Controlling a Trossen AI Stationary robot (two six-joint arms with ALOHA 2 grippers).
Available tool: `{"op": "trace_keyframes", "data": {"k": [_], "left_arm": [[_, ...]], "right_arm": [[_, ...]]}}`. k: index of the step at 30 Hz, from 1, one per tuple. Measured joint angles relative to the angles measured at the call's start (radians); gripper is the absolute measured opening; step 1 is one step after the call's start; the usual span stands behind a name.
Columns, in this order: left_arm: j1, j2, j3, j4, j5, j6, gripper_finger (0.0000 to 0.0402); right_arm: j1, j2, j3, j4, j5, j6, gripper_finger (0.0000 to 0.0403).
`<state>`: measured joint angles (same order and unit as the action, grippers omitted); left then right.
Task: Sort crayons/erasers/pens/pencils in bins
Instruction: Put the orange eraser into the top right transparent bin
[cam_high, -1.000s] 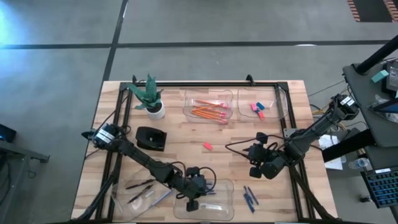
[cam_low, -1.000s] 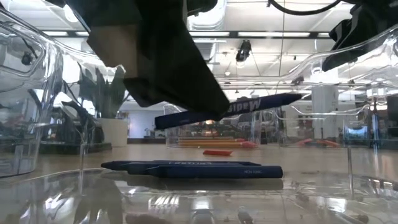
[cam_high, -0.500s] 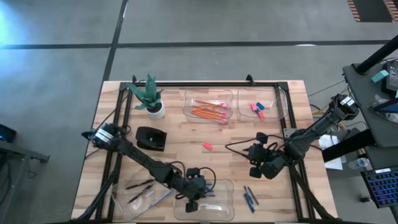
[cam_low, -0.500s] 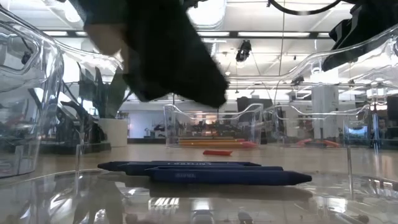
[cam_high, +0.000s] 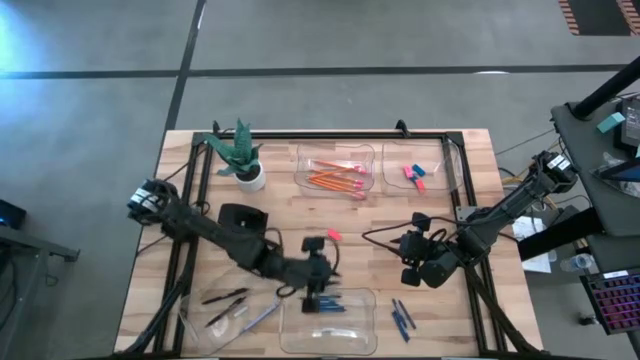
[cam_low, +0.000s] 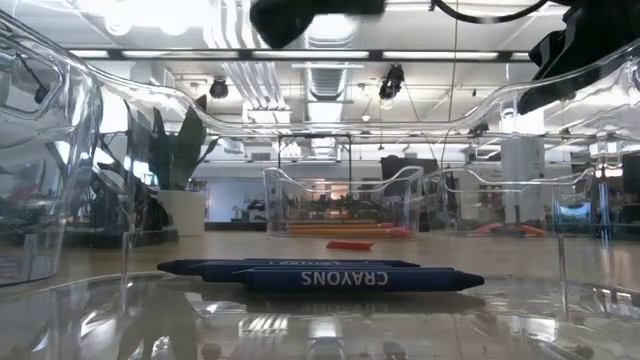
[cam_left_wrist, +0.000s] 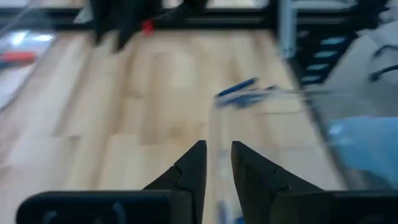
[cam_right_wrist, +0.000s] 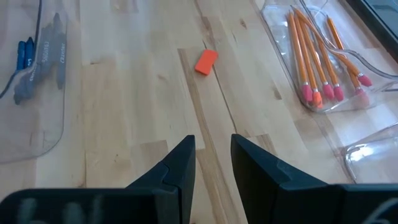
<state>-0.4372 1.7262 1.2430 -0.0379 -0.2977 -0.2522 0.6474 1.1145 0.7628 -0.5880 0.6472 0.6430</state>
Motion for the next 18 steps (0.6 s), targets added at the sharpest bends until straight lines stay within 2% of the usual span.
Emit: {"op": "trace_keyframes", "data": {"k": [6,12,18], "left_arm": [[0.142,-0.002,-0.014,-0.177,0.001,0.016,0.006],[0.27,0.071,-0.025,-0.159,0.137,0.16,0.006],[0.316,0.16,-0.026,-0.143,0.13,0.209,0.0074]], "right_arm": [[0.0,0.0,0.0,0.0,0.0,0.0,0.0096],[0.0,0.0,0.0,0.002,0.0,0.0,0.0095],[0.0,0.0,0.0,0.002,0.0,0.0,0.0096]]}}
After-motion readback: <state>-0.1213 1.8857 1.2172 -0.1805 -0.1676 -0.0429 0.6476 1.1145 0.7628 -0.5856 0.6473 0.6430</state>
